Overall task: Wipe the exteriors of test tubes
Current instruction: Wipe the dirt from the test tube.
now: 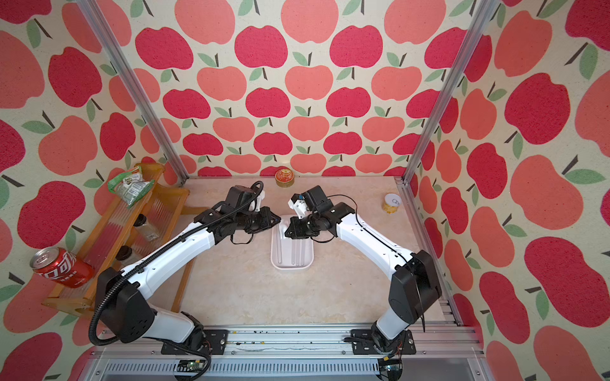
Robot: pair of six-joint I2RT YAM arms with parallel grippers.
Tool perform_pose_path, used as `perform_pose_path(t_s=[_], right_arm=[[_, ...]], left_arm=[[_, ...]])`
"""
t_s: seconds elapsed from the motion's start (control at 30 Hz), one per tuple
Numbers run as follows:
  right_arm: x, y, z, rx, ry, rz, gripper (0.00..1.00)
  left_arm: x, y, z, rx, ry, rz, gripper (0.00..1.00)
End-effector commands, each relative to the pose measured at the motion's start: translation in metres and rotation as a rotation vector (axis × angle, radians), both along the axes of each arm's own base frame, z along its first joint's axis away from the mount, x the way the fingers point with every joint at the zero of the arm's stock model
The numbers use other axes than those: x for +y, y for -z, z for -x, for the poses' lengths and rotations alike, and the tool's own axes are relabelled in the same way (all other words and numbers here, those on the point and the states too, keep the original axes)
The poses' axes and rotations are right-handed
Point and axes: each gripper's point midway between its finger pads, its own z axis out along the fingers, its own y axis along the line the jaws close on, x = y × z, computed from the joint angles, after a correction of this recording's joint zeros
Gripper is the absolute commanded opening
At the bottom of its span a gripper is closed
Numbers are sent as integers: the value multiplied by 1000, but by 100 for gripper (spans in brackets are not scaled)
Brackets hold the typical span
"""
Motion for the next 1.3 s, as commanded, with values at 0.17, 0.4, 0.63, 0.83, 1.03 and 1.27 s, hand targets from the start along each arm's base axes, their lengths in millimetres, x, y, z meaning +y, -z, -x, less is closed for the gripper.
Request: perform_pose_path(t_s=[0.17, 0.4, 0.63, 0.83, 1.03, 1.27], right_arm=[[-1, 0, 28, 19, -67, -9, 0], [-9, 11, 69, 26, -118, 34, 0], [-20, 22, 100, 50, -125, 53, 0], [-23, 23, 96, 30, -127, 77, 0], [-16, 12, 69, 2, -122, 80, 0], [-5, -4, 27, -30, -105, 50, 0]], left_arm=[[2, -4, 6, 0, 4, 3, 15], [1, -6, 2, -4, 4, 0, 15], [1, -7, -1, -4, 5, -2, 15], [-3, -5, -2, 3, 13, 2, 15], [-4, -5, 1, 7, 13, 4, 15], [-3, -4, 5, 10, 14, 5, 15]])
